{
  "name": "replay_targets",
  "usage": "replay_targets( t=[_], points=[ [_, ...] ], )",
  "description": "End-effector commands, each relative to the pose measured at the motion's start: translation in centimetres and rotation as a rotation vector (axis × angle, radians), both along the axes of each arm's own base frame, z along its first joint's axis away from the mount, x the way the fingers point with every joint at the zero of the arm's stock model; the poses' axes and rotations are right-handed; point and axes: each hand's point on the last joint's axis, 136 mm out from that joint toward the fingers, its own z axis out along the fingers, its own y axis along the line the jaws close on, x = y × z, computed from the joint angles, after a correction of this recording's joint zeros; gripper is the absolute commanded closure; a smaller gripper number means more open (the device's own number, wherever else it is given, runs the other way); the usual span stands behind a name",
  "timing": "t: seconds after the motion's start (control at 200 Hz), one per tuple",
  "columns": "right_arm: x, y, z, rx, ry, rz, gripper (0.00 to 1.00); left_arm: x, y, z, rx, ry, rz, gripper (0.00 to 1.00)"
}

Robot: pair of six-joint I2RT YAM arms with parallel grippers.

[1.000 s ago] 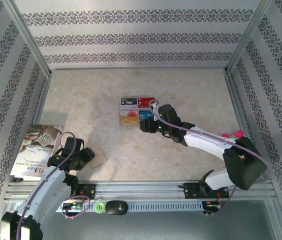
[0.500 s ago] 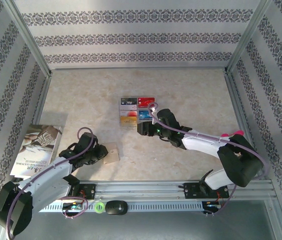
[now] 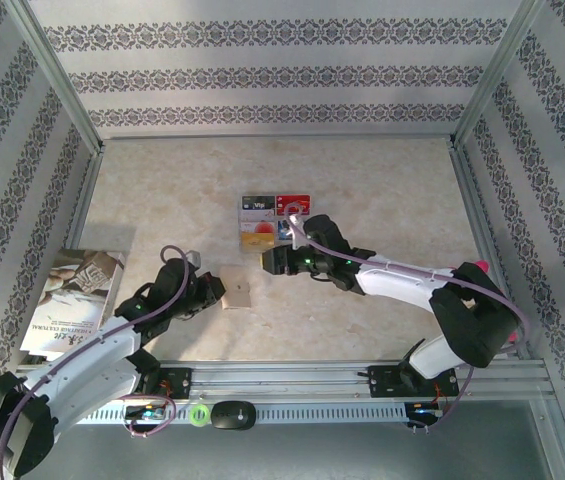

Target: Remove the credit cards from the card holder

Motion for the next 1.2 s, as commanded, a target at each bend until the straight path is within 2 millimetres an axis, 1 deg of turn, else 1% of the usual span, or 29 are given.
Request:
replay_targets(
  t=[0.0, 0.11, 0.22, 0.34, 0.51, 0.645, 0.789, 0.984, 1.089, 1.194],
  points=[
    [-1.3, 1.3, 0.3, -0.062, -0.01, 0.053, 0.47, 2.3, -1.1, 4.9, -0.01, -0.158, -0.002, 1.0],
    [-1.4, 1.9, 0.5, -0.128, -0.01, 0.027, 0.48, 3.4, -1.1, 5.5, 0.044, -0.145, 0.039, 1.0],
    [-1.1, 2.1, 1.5, -0.151, -0.051, -0.02, 0.49, 4.1, -1.3, 5.9, 0.099, -0.132, 0.072, 1.0],
    [-0.8, 2.6, 2.2, -0.149, -0.053, -0.024, 0.48, 4.5, -1.8, 5.9, 0.109, -0.115, 0.08, 1.0],
    [-0.4, 2.7, 1.4, -0.194, -0.05, -0.028, 0.48, 4.8, -2.6, 6.2, 0.069, -0.115, 0.075, 1.0],
    [-0.4, 3.3, 1.4, -0.206, -0.064, -0.009, 0.46, 4.7, -2.9, 6.4, 0.054, -0.115, 0.069, 1.0],
    [0.0, 3.4, 0.5, -0.241, -0.063, -0.012, 0.46, 4.6, -3.2, 6.7, 0.031, -0.117, 0.058, 1.0],
    [0.1, 4.0, 1.3, -0.247, -0.108, -0.005, 0.44, 4.3, -3.4, 6.5, 0.029, -0.098, 0.051, 1.0],
    [0.3, 4.1, 1.1, -0.274, -0.107, -0.01, 0.45, 4.1, -3.4, 6.6, 0.015, -0.097, 0.05, 1.0],
    [0.7, 3.8, 0.5, -0.328, -0.115, -0.026, 0.49, 4.0, -3.4, 7.0, 0.01, -0.102, 0.048, 1.0]
  ],
)
